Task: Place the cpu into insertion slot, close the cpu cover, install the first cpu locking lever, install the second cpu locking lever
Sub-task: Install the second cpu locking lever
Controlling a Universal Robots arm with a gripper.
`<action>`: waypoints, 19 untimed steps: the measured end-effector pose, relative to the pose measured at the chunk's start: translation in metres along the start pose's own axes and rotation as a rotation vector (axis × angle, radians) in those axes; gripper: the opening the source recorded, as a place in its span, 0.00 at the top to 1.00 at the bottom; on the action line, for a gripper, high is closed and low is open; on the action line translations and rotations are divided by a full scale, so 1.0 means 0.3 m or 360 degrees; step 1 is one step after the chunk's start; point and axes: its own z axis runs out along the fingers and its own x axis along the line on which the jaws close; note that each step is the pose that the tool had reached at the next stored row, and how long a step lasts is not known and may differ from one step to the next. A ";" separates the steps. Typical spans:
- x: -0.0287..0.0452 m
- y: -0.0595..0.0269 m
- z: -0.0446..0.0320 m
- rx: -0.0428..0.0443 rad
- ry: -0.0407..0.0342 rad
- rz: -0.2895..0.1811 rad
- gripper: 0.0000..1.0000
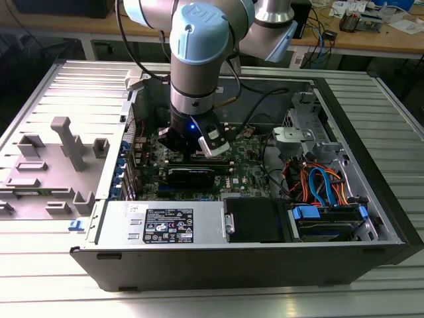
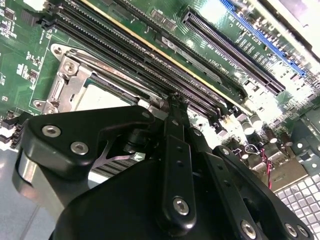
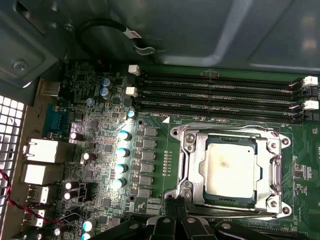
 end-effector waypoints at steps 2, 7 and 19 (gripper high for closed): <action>0.000 0.000 0.000 -0.0001 0.0000 0.0000 0.89; 0.001 0.001 -0.005 -0.0002 0.0000 0.0000 0.89; 0.012 -0.001 0.003 -0.0064 -0.0020 -0.0007 0.89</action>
